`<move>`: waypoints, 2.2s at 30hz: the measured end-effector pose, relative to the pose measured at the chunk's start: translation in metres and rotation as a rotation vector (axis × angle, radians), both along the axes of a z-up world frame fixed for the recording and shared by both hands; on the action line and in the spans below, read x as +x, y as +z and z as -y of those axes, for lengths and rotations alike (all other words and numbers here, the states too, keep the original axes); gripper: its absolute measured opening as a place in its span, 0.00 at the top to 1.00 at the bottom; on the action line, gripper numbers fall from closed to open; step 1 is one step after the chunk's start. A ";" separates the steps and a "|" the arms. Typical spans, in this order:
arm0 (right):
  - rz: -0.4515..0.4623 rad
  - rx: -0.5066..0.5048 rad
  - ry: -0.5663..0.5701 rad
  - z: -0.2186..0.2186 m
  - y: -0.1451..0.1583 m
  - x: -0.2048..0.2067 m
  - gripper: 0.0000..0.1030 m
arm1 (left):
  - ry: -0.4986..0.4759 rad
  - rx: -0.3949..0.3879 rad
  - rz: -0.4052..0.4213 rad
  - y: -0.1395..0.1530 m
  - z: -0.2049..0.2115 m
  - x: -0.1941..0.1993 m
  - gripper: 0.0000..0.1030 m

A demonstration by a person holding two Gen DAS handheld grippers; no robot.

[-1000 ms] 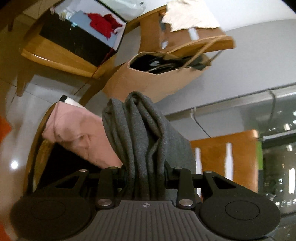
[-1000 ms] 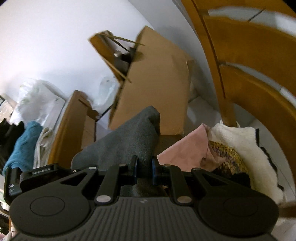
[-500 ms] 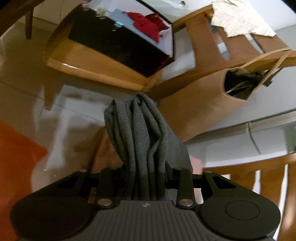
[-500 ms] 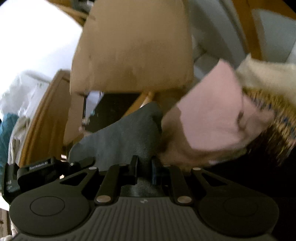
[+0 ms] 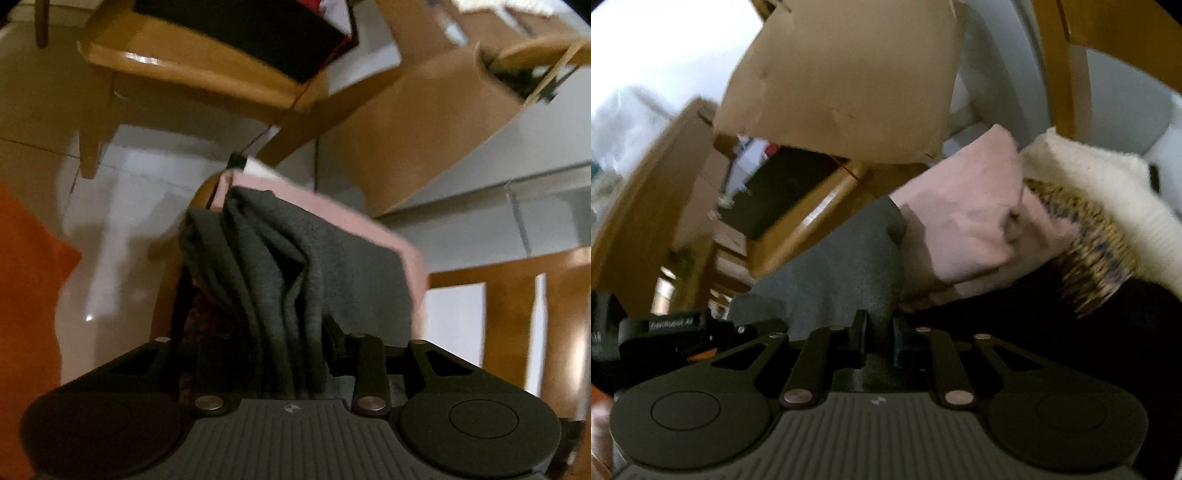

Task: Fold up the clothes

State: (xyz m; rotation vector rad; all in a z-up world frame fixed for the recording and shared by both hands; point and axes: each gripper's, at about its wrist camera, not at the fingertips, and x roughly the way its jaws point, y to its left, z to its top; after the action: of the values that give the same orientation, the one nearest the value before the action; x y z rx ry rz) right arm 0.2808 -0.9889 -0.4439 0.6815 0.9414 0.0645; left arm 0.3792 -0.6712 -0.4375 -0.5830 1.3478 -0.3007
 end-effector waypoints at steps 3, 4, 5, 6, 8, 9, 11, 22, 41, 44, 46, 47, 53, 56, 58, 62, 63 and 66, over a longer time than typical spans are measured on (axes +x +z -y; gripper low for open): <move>-0.037 -0.093 0.065 -0.009 -0.010 0.008 0.85 | -0.005 0.055 -0.037 -0.016 0.002 0.004 0.43; -0.045 -0.124 0.087 -0.014 -0.012 0.010 0.85 | 0.000 0.067 -0.029 -0.013 -0.001 0.004 0.41; -0.054 -0.156 0.109 -0.019 -0.015 0.012 0.84 | 0.006 0.079 -0.018 -0.008 -0.004 0.003 0.37; -0.055 -0.173 0.117 -0.021 -0.014 0.013 0.83 | 0.012 0.091 -0.007 -0.002 -0.008 0.002 0.33; -0.063 -0.172 0.110 -0.022 -0.010 0.013 0.82 | 0.026 0.131 0.028 0.015 -0.014 0.000 0.24; -0.067 -0.171 0.106 -0.022 -0.008 0.013 0.80 | 0.012 0.152 0.041 0.024 -0.012 -0.002 0.24; -0.081 -0.171 0.099 -0.022 -0.002 0.011 0.79 | -0.023 0.196 0.064 0.043 -0.006 -0.007 0.24; -0.070 -0.194 0.093 -0.021 0.104 -0.018 0.73 | -0.156 0.268 0.201 0.163 0.012 -0.073 0.24; -0.005 -0.302 0.086 -0.095 0.294 -0.185 0.54 | -0.325 0.286 0.383 0.330 -0.026 -0.257 0.06; 0.008 -0.332 0.070 -0.115 0.320 -0.220 0.54 | -0.360 0.305 0.413 0.347 -0.039 -0.292 0.05; 0.012 -0.339 0.053 -0.129 0.335 -0.244 0.54 | -0.382 0.318 0.429 0.357 -0.048 -0.315 0.05; 0.013 -0.345 0.048 -0.136 0.341 -0.255 0.53 | -0.391 0.319 0.434 0.361 -0.053 -0.324 0.04; 0.031 -0.377 0.018 -0.176 0.367 -0.319 0.47 | -0.436 0.344 0.464 0.383 -0.083 -0.371 0.03; 0.030 -0.382 0.012 -0.195 0.375 -0.344 0.43 | -0.449 0.379 0.479 0.394 -0.099 -0.390 0.03; 0.034 -0.387 0.021 -0.207 0.383 -0.359 0.33 | -0.452 0.398 0.481 0.400 -0.108 -0.400 0.02; 0.055 -0.413 0.050 -0.228 0.400 -0.378 0.11 | -0.433 0.423 0.492 0.414 -0.129 -0.413 0.00; 0.061 -0.418 0.056 -0.232 0.405 -0.382 0.06 | -0.424 0.432 0.493 0.417 -0.134 -0.416 0.00; 0.080 -0.427 0.075 -0.241 0.417 -0.388 0.00 | -0.385 0.472 0.491 0.423 -0.148 -0.422 0.00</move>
State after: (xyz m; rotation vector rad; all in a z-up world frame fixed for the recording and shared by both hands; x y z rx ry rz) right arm -0.1069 -0.7476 -0.0271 0.2472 0.8673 -0.0424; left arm -0.0423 -0.5232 -0.0145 0.1490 0.9916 -0.3909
